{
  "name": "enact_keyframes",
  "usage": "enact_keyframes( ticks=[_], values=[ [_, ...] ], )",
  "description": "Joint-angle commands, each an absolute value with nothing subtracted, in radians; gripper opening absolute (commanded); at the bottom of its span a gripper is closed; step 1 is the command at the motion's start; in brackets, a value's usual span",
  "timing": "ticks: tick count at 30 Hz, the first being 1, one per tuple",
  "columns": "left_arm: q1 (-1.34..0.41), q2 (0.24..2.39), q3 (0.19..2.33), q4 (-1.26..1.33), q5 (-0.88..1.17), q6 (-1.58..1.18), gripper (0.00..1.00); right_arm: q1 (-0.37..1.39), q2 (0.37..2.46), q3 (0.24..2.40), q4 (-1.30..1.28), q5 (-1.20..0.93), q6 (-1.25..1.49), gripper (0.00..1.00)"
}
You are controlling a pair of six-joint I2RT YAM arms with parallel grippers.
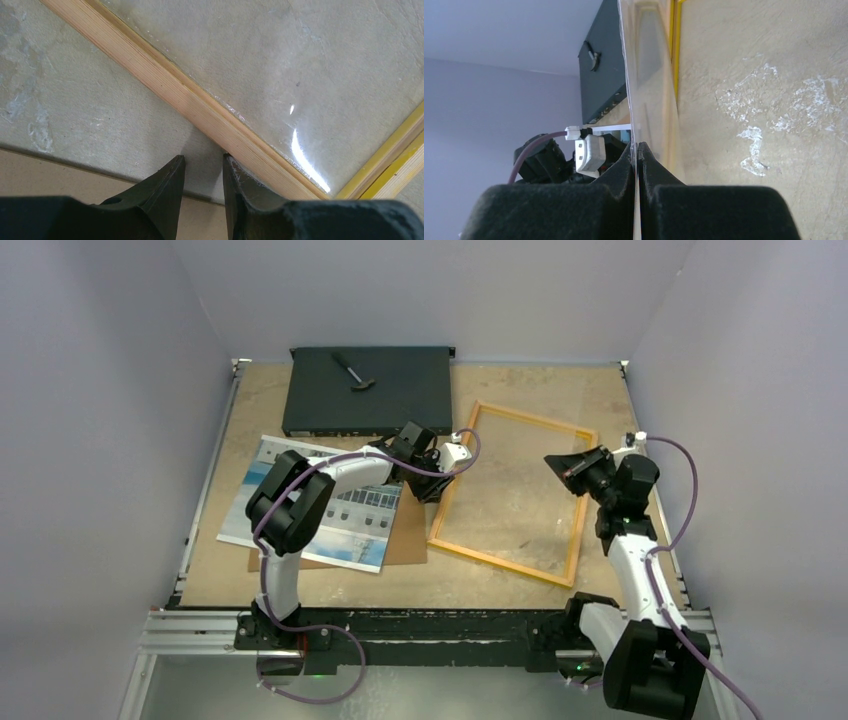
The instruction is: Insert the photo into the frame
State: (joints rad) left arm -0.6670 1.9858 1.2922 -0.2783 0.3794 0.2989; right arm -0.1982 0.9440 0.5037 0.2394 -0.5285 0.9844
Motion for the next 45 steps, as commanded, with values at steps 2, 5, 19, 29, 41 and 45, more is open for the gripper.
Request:
enact_keyframes(
  ticks=[2,5,19,29,41,45],
  values=[
    [-0.675,1.982,1.289,-0.278,0.407,0.298,0.32,-0.181,0.969,0.572,0.114,-0.604,1.021,0.00],
    [-0.676,1.979,1.289,-0.281,0.406,0.300,0.32,-0.181,0.965,0.578,0.100,-0.610,1.039,0.00],
    [-0.675,1.967,1.285,-0.283,0.404,0.302,0.31,-0.181,0.924,0.591,0.050,-0.576,1.125,0.00],
    [-0.672,1.958,1.282,-0.284,0.411,0.298,0.29,-0.181,0.901,0.644,-0.033,-0.515,1.090,0.00],
    [-0.660,1.957,1.281,-0.287,0.413,0.302,0.28,-0.181,0.972,0.656,0.019,-0.509,0.933,0.00],
    [-0.660,1.959,1.280,-0.288,0.413,0.303,0.28,-0.180,0.987,0.637,0.014,-0.494,0.910,0.00]
  ],
)
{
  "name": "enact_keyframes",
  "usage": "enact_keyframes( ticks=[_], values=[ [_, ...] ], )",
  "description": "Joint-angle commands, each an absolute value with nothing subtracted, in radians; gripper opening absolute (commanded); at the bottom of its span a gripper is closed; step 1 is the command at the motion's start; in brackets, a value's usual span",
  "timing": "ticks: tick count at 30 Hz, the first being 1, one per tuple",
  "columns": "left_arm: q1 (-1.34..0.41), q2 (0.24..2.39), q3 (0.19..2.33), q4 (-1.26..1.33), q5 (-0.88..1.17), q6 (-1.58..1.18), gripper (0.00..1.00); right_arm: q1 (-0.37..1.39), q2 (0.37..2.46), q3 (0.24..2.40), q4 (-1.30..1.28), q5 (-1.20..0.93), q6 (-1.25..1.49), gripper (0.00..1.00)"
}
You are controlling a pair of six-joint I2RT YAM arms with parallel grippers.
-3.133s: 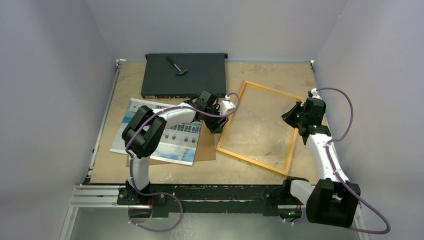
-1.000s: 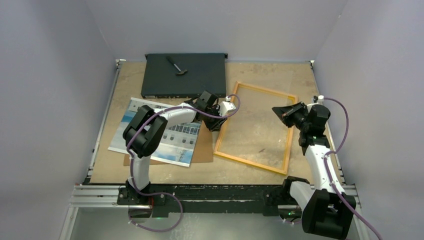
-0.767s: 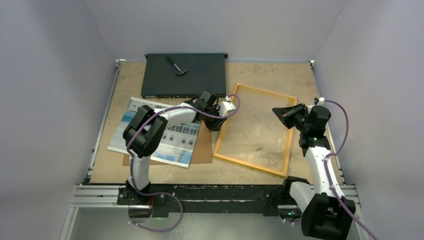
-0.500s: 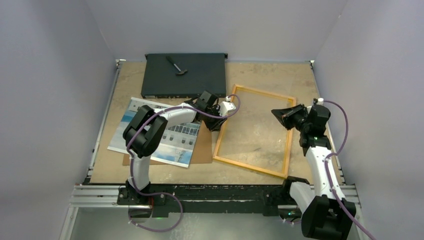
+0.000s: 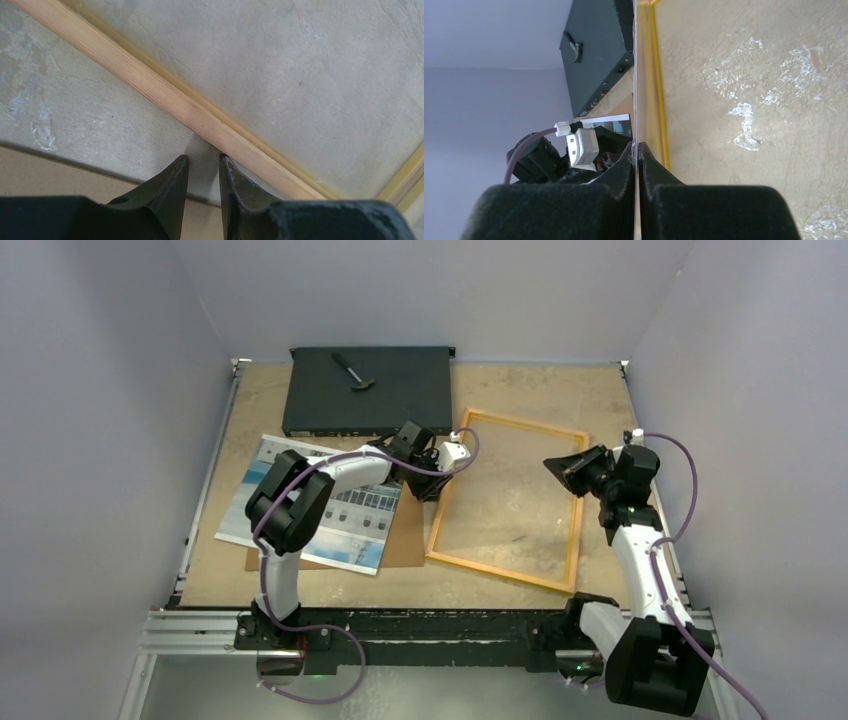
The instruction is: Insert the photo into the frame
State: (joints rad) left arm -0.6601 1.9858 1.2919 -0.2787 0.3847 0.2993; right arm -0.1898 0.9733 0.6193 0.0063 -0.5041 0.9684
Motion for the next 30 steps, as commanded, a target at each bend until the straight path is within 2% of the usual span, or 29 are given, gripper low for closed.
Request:
enact_keyframes(
  ticks=[1,18,30],
  values=[
    [-0.658,1.959,1.280,-0.287,0.412,0.304,0.27,-0.181,0.988,0.630,0.020,-0.494,0.903,0.00],
    [-0.658,1.968,1.287,-0.300,0.408,0.318,0.26,-0.201,1.081,0.653,0.072,-0.580,0.803,0.00],
    [-0.658,1.983,1.301,-0.305,0.410,0.315,0.25,-0.202,1.039,0.622,0.131,-0.654,0.836,0.02]
  ],
)
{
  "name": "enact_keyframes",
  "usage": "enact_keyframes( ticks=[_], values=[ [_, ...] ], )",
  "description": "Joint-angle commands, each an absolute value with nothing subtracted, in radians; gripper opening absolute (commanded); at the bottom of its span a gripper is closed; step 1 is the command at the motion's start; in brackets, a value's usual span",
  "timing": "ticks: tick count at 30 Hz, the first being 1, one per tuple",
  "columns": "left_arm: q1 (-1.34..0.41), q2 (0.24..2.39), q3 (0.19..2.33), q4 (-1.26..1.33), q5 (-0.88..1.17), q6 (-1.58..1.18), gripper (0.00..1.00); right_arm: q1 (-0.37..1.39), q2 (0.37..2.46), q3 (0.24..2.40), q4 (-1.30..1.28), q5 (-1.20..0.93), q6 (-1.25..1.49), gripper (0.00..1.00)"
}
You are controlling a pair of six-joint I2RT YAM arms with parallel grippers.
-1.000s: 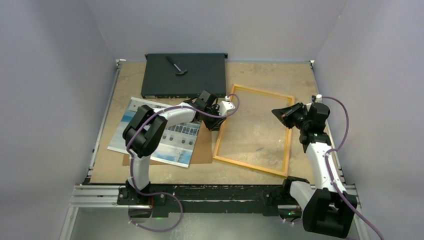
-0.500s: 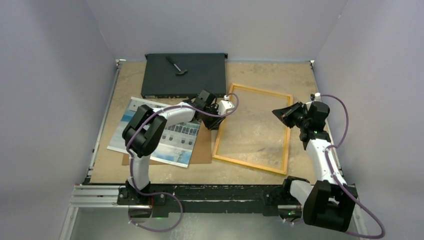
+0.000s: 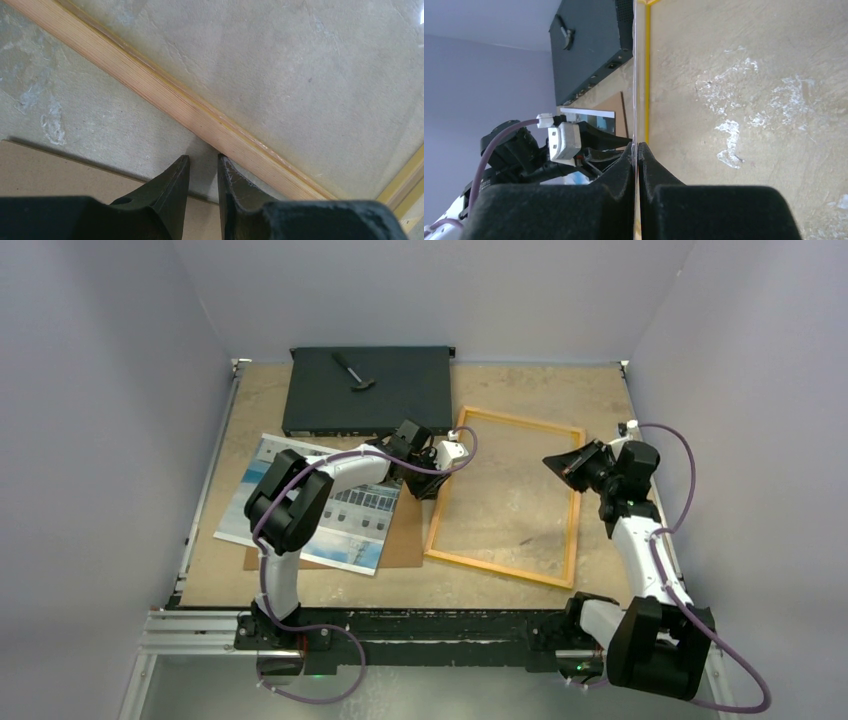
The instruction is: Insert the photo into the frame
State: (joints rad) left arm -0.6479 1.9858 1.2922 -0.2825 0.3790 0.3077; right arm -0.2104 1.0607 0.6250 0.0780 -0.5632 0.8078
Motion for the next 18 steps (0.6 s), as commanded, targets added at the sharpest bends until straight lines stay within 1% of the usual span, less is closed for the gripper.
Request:
enact_keyframes(
  ticks=[1,6,18],
  values=[
    [-0.658,1.983,1.301,-0.304,0.410,0.316,0.25,-0.201,1.034,0.615,0.141,-0.655,0.849,0.02],
    [-0.658,1.983,1.300,-0.304,0.411,0.316,0.25,-0.201,1.014,0.563,0.221,-0.674,0.942,0.04],
    [-0.658,1.984,1.299,-0.304,0.416,0.315,0.24,-0.199,1.022,0.549,0.294,-0.710,1.015,0.06]
  ],
)
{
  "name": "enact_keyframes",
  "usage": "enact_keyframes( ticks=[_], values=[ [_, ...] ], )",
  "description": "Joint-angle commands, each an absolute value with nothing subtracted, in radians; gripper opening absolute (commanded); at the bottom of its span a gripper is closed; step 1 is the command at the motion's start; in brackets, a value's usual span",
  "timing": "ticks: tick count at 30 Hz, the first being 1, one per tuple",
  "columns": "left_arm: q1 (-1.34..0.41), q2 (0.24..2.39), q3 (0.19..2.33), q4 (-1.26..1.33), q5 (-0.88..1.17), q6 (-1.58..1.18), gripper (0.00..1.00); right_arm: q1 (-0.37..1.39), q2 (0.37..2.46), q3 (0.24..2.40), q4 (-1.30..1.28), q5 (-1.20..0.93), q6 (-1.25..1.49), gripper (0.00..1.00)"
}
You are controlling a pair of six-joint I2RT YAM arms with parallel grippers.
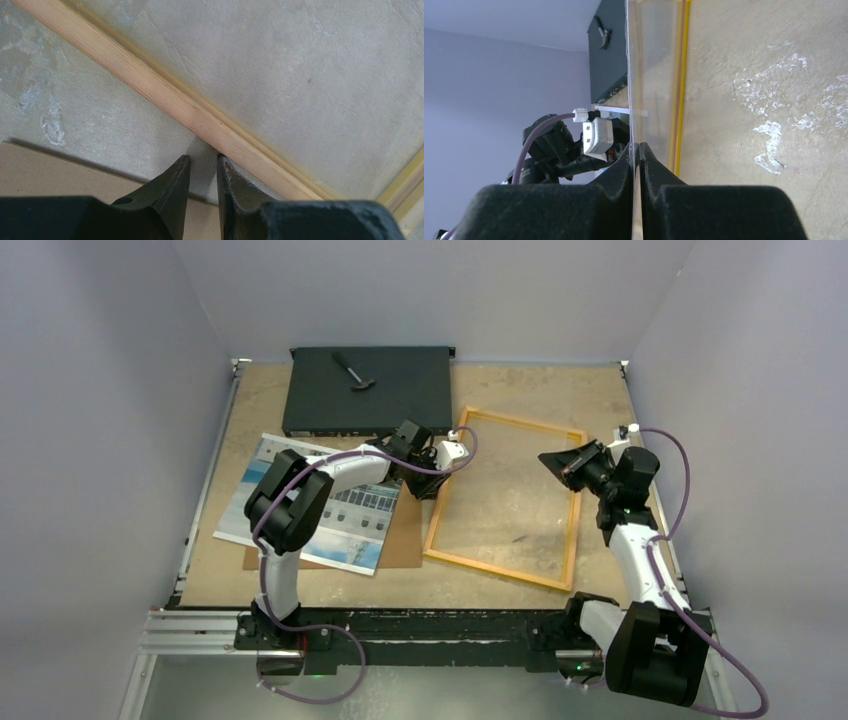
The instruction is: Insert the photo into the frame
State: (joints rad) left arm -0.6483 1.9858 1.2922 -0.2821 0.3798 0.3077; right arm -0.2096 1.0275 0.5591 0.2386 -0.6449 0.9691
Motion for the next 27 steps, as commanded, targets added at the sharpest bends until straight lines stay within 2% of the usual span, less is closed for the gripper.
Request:
enact_keyframes(
  ticks=[1,20,25,27],
  values=[
    [-0.658,1.984,1.299,-0.304,0.418,0.315,0.24,-0.198,1.020,0.549,0.293,-0.706,1.013,0.07],
    [-0.658,1.978,1.304,-0.314,0.420,0.319,0.23,-0.191,1.056,0.552,0.219,-0.613,0.943,0.05],
    [-0.658,1.980,1.307,-0.316,0.419,0.321,0.23,-0.191,1.052,0.584,0.154,-0.623,0.869,0.09],
    [-0.657,1.979,1.310,-0.319,0.417,0.320,0.22,-0.192,1.048,0.595,0.131,-0.602,0.844,0.14]
  ],
)
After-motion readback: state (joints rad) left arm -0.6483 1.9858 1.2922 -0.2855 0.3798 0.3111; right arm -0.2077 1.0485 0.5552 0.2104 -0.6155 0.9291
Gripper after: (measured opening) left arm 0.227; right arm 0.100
